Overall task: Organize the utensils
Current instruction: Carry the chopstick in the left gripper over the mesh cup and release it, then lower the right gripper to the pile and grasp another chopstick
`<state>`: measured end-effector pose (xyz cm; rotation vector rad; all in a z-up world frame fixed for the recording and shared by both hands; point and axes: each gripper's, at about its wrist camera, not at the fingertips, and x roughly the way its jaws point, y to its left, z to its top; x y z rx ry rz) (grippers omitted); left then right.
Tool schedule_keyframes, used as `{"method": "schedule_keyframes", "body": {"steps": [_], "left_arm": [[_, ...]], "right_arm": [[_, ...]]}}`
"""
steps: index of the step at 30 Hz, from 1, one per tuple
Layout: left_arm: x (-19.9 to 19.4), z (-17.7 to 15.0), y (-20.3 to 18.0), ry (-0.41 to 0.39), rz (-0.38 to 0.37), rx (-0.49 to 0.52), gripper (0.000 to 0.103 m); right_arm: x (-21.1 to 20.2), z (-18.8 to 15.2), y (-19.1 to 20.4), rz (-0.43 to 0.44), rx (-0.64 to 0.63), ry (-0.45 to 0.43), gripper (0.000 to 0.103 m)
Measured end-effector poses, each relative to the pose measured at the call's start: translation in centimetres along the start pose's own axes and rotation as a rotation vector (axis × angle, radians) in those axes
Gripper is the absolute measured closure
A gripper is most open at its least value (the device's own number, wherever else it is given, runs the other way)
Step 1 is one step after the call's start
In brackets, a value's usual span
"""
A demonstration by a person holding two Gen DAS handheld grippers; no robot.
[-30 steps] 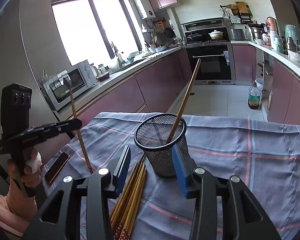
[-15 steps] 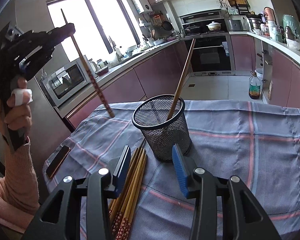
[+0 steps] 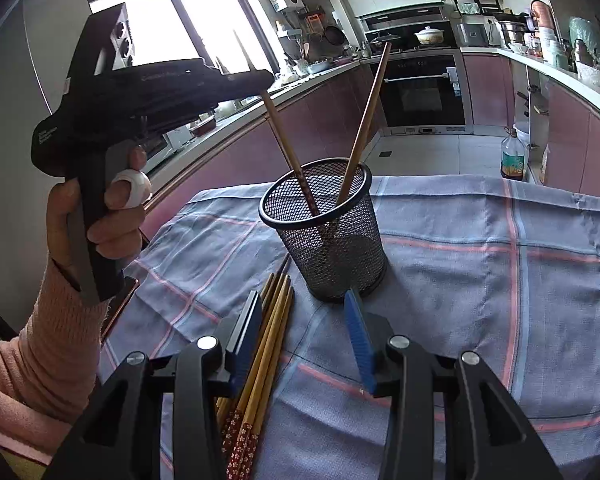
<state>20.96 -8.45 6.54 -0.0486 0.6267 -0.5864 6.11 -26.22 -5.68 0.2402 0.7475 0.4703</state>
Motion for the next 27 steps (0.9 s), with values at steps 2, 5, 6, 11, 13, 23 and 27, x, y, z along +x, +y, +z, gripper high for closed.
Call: {"method": "schedule_keyframes", "body": {"steps": [2,5,6,11,13,23,27], "left_arm": [[1.6,-0.4,0.1,0.037,0.005,0.017,0.096],[3.5,-1.2,0.9,0.072,0.021,0.021,0.093],[3.9,-1.4,1.2,0.074,0.022,0.018,0.092],[3.4,-2.2,2.1,0.044,0.06,0.005,0.079],[2.3,-2.5,2.5,0.023,0.091,0.011,0.077],[-3.3,-7.4,5.0,0.036,0.141,-0.004,0.069],[-4.5,-11.0,5.8,0.066,0.15,-0.008,0.069]], "right_arm": [[0.3,-0.1,0.1,0.002,-0.001,0.008,0.06],[0.5,-0.1,0.1,0.003,-0.001,0.021,0.059],[0.6,-0.2,0.1,0.005,0.001,0.025,0.059],[1.5,-0.5,0.6,0.012,-0.014,0.066,0.058],[2.1,-0.8,0.9,0.007,-0.027,0.096,0.058],[5.9,-2.1,2.7,0.01,-0.086,0.226,0.073],[6.7,-1.7,3.3,0.002,-0.103,0.232,0.074]]}}
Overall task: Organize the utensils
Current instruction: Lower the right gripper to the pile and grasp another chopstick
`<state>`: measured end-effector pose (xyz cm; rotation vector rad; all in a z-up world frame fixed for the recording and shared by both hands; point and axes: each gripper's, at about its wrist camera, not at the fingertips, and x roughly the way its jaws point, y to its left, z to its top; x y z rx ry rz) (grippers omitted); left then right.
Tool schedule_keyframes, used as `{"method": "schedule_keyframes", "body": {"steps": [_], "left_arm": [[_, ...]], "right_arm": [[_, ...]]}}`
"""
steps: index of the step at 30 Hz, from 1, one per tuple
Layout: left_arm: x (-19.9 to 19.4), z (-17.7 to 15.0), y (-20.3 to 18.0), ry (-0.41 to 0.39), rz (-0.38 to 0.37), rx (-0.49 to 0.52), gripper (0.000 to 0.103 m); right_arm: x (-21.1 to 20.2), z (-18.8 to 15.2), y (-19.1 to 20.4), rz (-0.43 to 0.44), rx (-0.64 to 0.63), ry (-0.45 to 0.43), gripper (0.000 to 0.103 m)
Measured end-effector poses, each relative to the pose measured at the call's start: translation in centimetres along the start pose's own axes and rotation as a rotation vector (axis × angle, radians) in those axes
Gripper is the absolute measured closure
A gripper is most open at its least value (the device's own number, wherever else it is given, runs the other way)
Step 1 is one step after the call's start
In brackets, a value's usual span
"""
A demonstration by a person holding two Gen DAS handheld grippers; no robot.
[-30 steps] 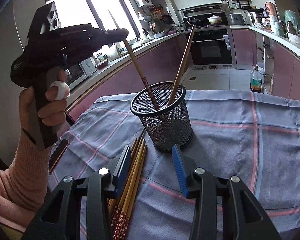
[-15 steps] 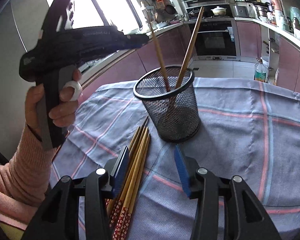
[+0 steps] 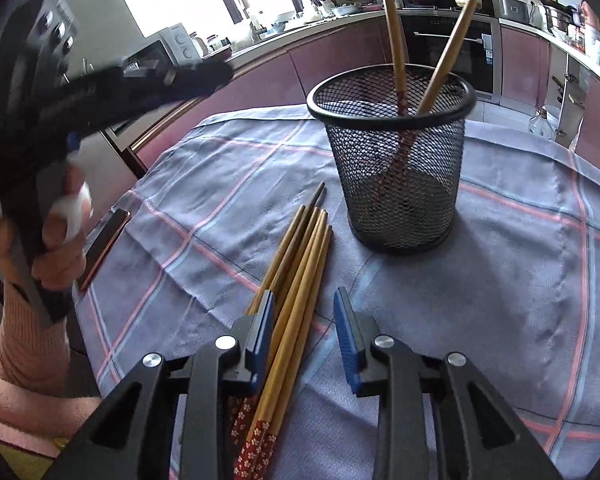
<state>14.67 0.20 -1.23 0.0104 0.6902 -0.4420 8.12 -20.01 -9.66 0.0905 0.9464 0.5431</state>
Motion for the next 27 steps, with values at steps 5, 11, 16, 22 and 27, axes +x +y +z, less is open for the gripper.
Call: {"method": "schedule_keyframes", "body": {"steps": [5,11,16,22,27], "left_arm": [[-0.3,-4.0,0.8,0.054,-0.011,-0.03,0.068],[0.1,-6.5,0.8,0.098,-0.025,-0.044,0.068],[0.2,-7.4,0.8,0.113,-0.049,-0.042,0.068],[0.9,-7.7,-0.8,0.159,-0.11,-0.006,0.068],[2.0,-9.0,-2.8,0.222,-0.181,0.034,0.068]], "right_arm": [[1.6,1.1,0.5,-0.023,-0.018,0.034,0.08],[2.9,1.6,0.3,-0.044,-0.008,0.083,0.089],[2.7,1.6,0.0,-0.034,0.012,0.079,0.095],[1.0,1.0,-1.0,0.003,0.034,0.053,0.098],[0.2,0.8,-0.9,-0.012,0.016,0.052,0.098]]}}
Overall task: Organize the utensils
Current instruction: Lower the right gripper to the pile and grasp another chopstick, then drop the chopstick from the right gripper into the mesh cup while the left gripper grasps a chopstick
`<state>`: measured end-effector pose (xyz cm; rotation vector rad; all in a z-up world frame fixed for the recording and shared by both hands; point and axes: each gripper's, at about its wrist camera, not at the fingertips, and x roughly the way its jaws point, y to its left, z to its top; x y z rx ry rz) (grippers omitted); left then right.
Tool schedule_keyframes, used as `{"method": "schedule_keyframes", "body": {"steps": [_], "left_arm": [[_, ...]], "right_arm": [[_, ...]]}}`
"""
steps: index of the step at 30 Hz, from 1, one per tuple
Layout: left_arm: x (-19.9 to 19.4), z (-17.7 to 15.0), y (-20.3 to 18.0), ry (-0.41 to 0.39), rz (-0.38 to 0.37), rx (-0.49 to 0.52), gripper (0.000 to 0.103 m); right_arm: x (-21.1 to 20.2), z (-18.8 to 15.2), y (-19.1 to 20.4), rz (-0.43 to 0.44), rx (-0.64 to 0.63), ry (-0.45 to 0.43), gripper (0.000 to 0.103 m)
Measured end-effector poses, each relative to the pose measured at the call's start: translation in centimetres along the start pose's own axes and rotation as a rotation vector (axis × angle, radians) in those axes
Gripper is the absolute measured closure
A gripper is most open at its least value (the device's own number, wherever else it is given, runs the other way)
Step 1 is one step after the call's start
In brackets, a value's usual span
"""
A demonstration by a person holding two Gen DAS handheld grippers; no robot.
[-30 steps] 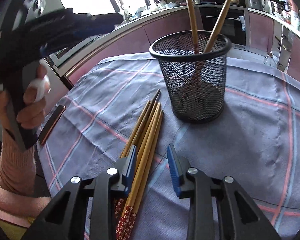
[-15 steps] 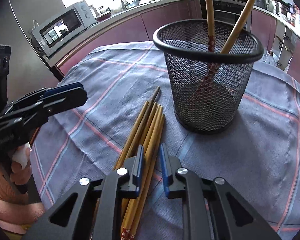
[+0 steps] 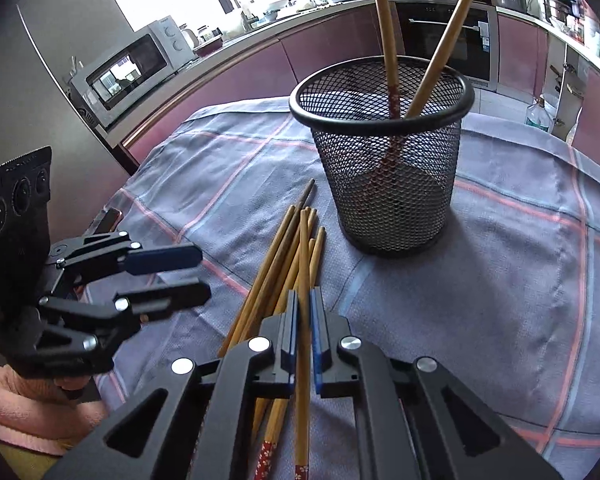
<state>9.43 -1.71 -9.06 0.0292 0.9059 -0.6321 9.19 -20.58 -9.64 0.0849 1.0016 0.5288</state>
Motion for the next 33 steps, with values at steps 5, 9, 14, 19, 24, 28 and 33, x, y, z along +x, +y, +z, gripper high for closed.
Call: {"method": "schedule_keyframes", "body": {"steps": [5,9,14,19,24,28,33], "left_arm": [[1.5,-0.4,-1.2,0.037,-0.026,0.02,0.069],[2.0,-0.5,-1.5,0.045,-0.027,0.018,0.069],[2.5,-0.2,-1.3,0.056,-0.03,0.008,0.071],[2.8,-0.1,-1.2,0.066,-0.029,0.004,0.074],[3.3,0.1,-0.9,0.081,-0.038,-0.009,0.081],[3.2,-0.1,-0.9,0.088,-0.036,-0.014,0.083],[3.3,-0.3,-0.4,0.1,-0.025,-0.027,0.083]], "right_arm": [[-0.9,-0.3,0.1,0.011,-0.005,-0.023,0.098],[-2.4,-0.3,0.5,0.029,-0.014,-0.09,0.098],[-5.3,-0.1,0.9,0.037,-0.026,-0.183,0.098],[-6.9,-0.1,0.9,0.04,-0.029,-0.224,0.098],[-7.6,-0.2,0.7,0.047,-0.016,-0.245,0.098],[-8.1,-0.3,0.6,0.053,-0.01,-0.259,0.098],[-8.2,-0.4,0.8,0.053,-0.008,-0.272,0.098]]}}
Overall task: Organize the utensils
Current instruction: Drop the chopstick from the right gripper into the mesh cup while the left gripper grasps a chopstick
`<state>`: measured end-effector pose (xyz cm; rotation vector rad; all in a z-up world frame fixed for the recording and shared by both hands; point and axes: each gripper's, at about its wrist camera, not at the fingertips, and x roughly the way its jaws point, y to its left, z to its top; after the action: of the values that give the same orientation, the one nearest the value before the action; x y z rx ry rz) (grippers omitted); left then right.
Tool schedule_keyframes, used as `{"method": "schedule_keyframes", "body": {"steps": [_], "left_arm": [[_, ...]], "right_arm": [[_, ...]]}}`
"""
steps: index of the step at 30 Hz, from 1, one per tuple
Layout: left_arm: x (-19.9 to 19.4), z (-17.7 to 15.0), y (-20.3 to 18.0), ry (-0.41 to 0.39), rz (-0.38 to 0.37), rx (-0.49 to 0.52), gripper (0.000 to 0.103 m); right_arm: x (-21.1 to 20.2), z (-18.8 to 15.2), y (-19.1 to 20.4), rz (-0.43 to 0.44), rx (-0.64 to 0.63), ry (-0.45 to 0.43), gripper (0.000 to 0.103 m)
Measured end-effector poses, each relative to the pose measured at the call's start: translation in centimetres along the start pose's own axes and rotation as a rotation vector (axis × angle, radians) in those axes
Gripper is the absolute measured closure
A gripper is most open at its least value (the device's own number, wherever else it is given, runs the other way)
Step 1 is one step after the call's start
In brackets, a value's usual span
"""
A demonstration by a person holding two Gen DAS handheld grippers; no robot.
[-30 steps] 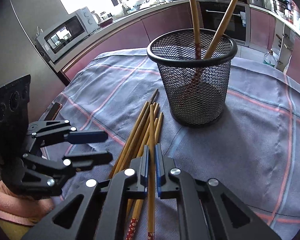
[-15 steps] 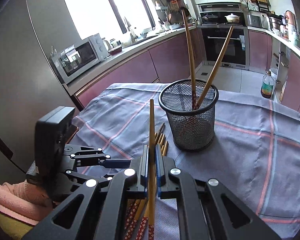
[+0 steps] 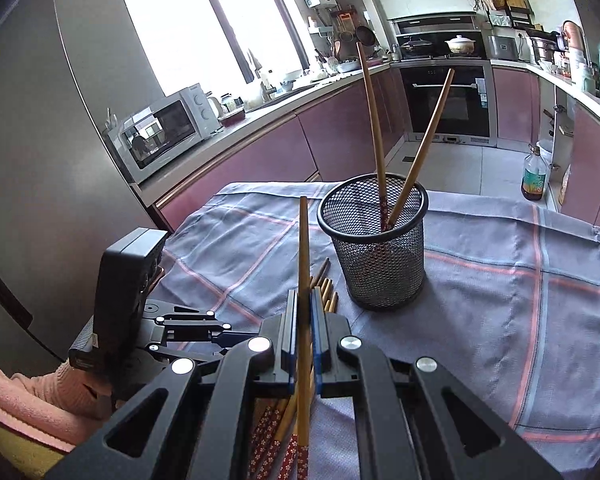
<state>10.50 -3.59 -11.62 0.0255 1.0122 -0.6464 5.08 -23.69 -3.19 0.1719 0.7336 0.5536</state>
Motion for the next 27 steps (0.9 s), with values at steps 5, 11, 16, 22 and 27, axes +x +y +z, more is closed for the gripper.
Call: {"method": "schedule_keyframes", "body": {"steps": [5,11,16,22,27], "left_arm": [[0.0,0.0,0.4,0.005,-0.003,-0.007,0.082],[0.1,0.1,0.6,0.013,-0.006,-0.004,0.082],[-0.2,0.1,0.9,0.014,-0.021,-0.003,0.086],[-0.5,0.1,1.4,0.016,-0.008,-0.001,0.092],[-0.5,0.1,2.0,0.021,-0.014,-0.019,0.095]], "right_arm": [[-0.8,0.4,0.1,-0.002,-0.002,-0.039,0.098],[-2.8,2.2,0.0,-0.021,-0.011,-0.129,0.098],[-4.3,4.3,0.1,-0.032,-0.033,-0.207,0.098],[-5.8,7.0,0.2,-0.051,-0.059,-0.282,0.098],[-7.2,9.6,0.3,-0.087,-0.076,-0.367,0.098]]}}
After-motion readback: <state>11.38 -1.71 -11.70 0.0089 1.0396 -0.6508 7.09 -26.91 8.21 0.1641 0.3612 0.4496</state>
